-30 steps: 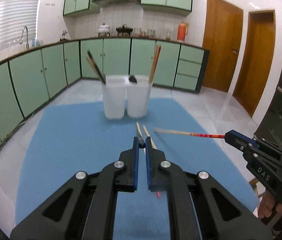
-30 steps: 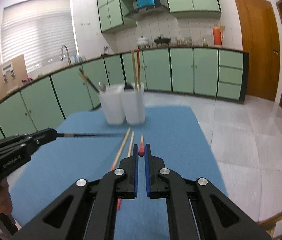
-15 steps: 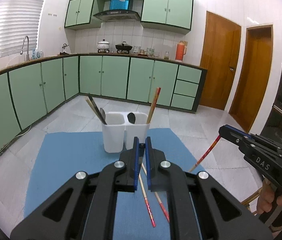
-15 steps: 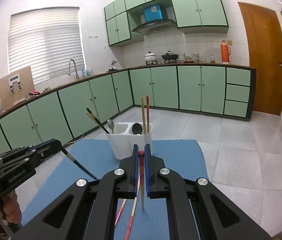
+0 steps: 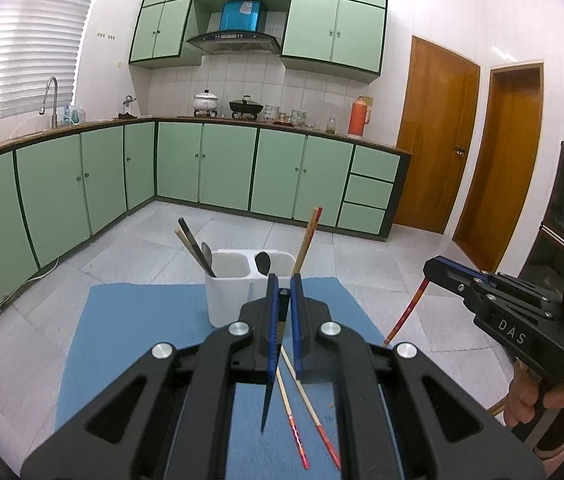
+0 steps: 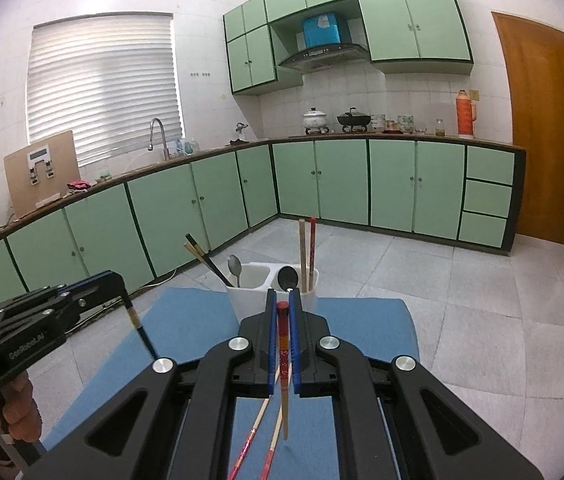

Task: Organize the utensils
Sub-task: 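Lift both held chopsticks and carry them over the white holder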

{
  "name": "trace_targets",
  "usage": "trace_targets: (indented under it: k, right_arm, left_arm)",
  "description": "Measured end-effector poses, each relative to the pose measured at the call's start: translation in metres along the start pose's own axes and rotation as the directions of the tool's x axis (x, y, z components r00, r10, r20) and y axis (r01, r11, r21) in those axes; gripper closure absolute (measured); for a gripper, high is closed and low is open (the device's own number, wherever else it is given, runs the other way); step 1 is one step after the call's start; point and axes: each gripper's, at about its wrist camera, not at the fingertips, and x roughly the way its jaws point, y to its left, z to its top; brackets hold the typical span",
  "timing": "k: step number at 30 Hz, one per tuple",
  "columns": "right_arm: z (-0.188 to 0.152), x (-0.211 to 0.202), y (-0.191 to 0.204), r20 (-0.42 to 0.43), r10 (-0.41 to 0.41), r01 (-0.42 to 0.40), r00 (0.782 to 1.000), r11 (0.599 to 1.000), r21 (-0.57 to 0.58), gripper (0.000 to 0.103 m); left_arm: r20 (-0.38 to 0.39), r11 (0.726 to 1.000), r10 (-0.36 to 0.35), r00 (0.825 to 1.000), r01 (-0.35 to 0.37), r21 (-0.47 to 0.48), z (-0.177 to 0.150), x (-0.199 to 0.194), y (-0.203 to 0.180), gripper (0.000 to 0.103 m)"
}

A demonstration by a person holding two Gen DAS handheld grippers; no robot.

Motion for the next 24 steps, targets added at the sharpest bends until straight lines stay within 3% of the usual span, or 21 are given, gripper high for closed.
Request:
trace_targets:
  k: [20,24]
  right_arm:
    - [0.071,0.021,0.017,0.122,0.028,-0.023,0.992,0.999,-0.043,0.097]
    - [0.087,0.03,0.02,0.139,0.033,-0.026,0.99,0.998,-0.054,0.097]
  left_arm:
    - [0.104,1.0,0.008,0.995,-0.006,-0.027,0.071,0.024,0.018,0.099]
    - [0.13,0.999,0.005,0.992,0.0,-0.035,0.09,0.03,0.021,0.103]
